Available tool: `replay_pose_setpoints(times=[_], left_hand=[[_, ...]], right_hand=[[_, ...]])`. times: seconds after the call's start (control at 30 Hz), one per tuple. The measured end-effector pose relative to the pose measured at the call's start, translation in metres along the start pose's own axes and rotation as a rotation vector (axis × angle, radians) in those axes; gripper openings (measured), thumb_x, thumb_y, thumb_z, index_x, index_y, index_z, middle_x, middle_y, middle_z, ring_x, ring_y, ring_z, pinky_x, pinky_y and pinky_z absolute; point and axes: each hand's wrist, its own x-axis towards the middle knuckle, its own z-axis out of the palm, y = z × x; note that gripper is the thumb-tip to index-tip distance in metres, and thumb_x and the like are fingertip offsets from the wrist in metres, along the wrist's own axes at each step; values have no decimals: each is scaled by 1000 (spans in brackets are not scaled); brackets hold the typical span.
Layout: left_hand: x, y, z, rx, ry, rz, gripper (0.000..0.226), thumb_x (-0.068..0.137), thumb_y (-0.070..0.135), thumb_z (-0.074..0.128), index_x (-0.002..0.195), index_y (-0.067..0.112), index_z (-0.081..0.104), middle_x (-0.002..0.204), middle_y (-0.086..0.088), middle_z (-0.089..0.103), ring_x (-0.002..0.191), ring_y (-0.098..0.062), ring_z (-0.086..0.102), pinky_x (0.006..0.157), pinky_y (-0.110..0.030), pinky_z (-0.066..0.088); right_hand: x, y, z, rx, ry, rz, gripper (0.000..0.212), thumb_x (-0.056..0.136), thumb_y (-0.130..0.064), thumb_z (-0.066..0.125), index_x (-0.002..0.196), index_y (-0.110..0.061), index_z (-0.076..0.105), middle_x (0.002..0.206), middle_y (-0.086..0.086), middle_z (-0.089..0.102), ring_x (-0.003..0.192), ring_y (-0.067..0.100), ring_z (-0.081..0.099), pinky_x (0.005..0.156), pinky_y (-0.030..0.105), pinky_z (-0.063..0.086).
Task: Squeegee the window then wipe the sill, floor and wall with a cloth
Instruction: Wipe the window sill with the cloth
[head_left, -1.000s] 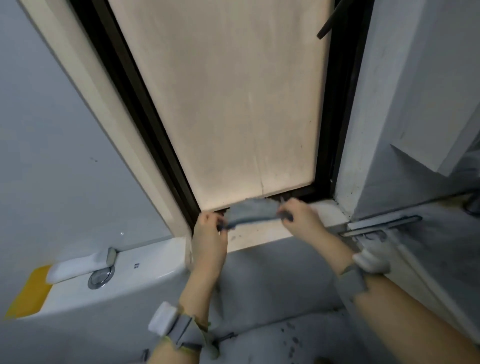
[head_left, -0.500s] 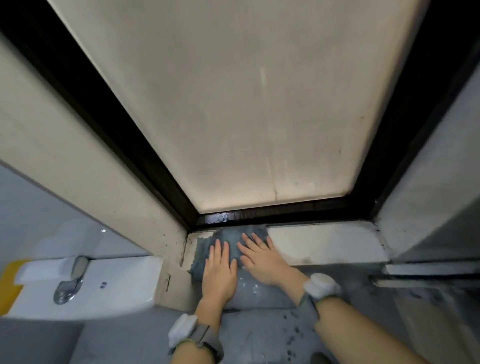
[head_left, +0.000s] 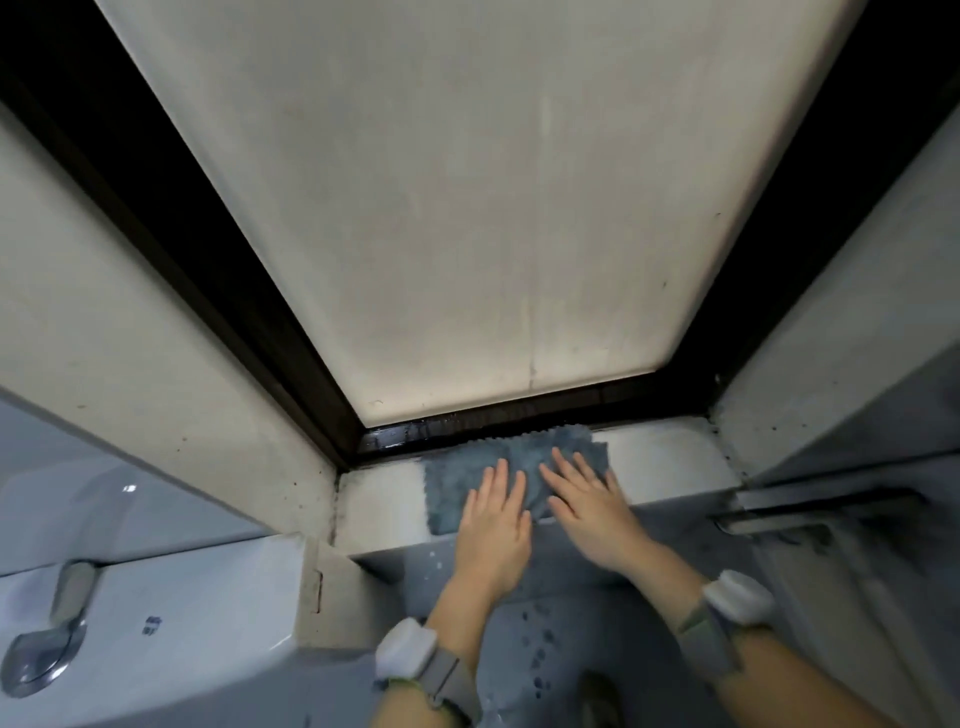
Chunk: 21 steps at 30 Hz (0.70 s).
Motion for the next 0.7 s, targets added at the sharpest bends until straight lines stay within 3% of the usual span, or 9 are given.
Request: replay_pose_setpoints(times=[0.07,0.17,0.4,0.53,0.7], left_hand=[[13,22,1,-21,-60,70,77,81,48,-6,150,19,11,158,-3,-5,146,-19,-6,117,-36,1],[31,40,3,10,-132,149,51,103,28,20,151,14,8,158,-4,-7,145,-18,-8,117,-36,0],[81,89,23,72,-182,328,52,103,22,29,150,13,12,158,-7,-4,146,-19,-3,117,-37,3],[70,67,21,37,-99,320,50,102,24,31,150,17,16,159,-3,1,146,-17,0,117,-35,6],[23,-13,3,-33,55,143,50,101,26,38,148,24,21,157,4,8,145,-12,6,116,-27,8]], right_hand=[[4,11,-9,5,20,90,48,100,-33,25,147,-30,12,157,-6,-5,145,17,-4,116,44,0],[7,17,-16,52,65,212,48,99,-29,30,145,-27,19,158,-4,-2,145,20,-1,115,46,5],[6,65,-44,153,168,430,44,96,-21,35,139,-23,29,158,-4,3,145,21,3,116,46,9],[5,52,-30,81,186,399,48,97,-25,34,143,-24,22,158,-5,-3,145,21,-2,115,50,3],[8,-4,4,4,145,121,56,96,-34,31,147,-30,8,157,-5,-10,144,20,-10,114,48,-8]])
